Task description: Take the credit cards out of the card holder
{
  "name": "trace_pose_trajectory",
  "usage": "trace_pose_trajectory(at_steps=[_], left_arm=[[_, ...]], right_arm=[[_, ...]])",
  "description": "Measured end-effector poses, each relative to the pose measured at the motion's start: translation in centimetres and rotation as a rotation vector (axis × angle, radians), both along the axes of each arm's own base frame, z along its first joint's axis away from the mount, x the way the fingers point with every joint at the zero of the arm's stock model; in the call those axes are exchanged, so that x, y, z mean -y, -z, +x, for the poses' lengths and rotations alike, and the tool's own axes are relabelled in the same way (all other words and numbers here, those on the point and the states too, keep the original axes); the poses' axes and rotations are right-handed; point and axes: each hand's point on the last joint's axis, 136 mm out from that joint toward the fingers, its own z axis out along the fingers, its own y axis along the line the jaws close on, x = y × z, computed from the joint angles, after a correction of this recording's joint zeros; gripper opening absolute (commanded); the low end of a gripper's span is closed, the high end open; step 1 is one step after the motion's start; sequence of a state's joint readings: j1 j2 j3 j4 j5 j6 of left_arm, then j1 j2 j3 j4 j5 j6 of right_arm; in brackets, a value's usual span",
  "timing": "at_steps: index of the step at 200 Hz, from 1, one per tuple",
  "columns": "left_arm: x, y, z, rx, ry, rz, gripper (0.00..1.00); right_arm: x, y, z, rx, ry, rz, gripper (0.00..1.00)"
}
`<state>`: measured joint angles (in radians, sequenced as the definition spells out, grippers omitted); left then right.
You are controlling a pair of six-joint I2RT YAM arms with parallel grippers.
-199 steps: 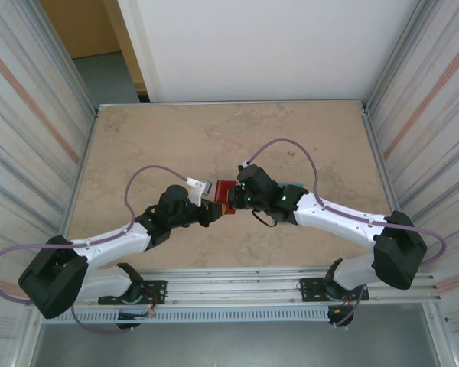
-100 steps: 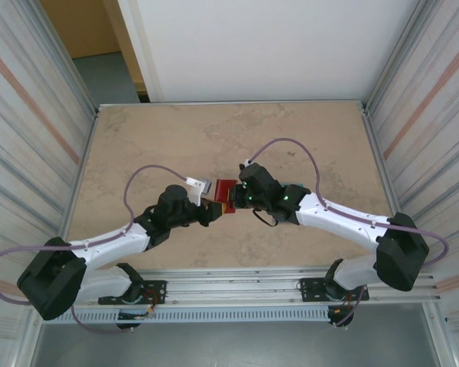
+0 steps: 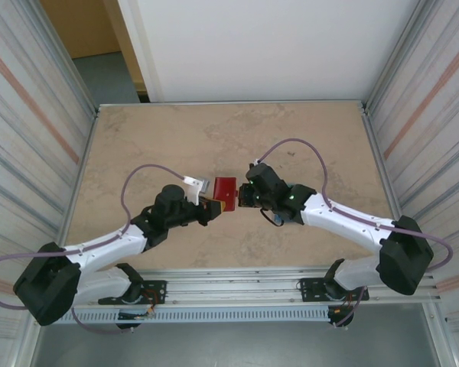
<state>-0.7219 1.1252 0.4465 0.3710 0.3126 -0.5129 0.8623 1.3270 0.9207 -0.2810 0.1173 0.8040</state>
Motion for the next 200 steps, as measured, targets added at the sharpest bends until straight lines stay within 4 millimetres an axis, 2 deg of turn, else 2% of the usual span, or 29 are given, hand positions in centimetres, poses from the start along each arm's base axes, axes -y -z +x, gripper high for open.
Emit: trace_pose_trajectory(at_steps=[60,92,137,174,200], left_arm=[[-0.2,-0.9,-0.3,0.024,0.016,-0.012,0.00],[-0.5,-1.5,-0.5,0.022,0.038,-0.032,0.00],[-0.5,-3.6,-0.9,0.036,0.132,-0.126,0.00],[0.4,-5.6,-2.9,0.049,0.264,-0.180,0.00],[0.5,-7.2,-3.8,0.085,0.315,-0.210,0.00]], right_arm=[[2.6,-1.0,0.3,0.040,0.044,0.017,0.22],[3.3,-1.5,0.7,0.063,0.027,0.060,0.30],[3.1,-1.3,1.1,0.058,-0.032,0.140,0.42],[2.4,-1.6,1.0,0.057,-0.098,0.212,0.49],[1.7,-2.7,0.7,0.086,-0.158,0.260,0.49]])
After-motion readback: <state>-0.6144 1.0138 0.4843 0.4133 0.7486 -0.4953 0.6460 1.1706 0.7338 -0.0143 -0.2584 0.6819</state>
